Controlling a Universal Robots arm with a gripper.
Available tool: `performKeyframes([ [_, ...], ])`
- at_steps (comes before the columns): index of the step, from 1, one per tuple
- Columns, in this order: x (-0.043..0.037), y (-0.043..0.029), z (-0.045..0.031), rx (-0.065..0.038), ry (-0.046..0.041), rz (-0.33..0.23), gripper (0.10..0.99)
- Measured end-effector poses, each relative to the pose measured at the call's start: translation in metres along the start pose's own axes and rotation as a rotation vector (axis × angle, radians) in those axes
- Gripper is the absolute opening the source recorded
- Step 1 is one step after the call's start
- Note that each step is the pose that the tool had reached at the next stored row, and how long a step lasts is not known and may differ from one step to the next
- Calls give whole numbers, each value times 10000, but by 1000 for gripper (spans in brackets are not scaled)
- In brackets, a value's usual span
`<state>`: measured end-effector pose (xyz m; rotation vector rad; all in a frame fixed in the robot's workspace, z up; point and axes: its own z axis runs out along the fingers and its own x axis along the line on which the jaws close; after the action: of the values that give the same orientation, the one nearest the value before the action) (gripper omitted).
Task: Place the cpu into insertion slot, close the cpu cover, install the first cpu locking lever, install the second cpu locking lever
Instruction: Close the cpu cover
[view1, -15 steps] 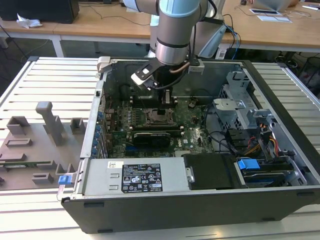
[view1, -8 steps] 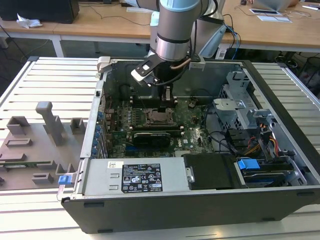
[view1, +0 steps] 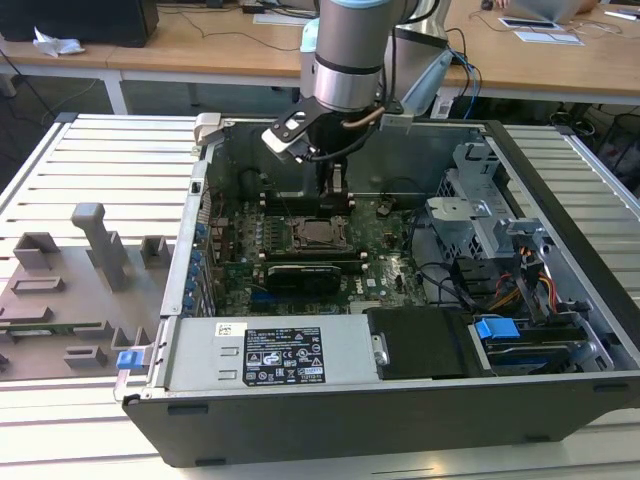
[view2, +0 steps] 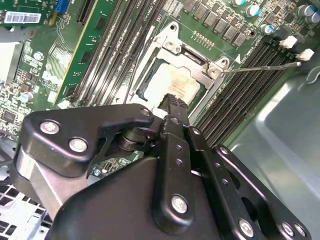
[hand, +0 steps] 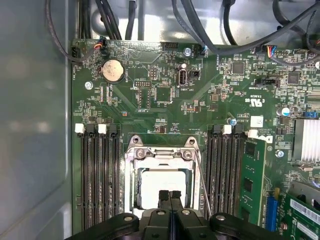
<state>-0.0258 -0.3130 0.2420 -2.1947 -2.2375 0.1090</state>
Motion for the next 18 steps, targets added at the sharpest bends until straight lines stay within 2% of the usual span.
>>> performKeyframes([
  [4, -3, -4, -65, 0, 0, 0, 106],
  [18, -17, -20, -374, 0, 0, 0, 106],
])
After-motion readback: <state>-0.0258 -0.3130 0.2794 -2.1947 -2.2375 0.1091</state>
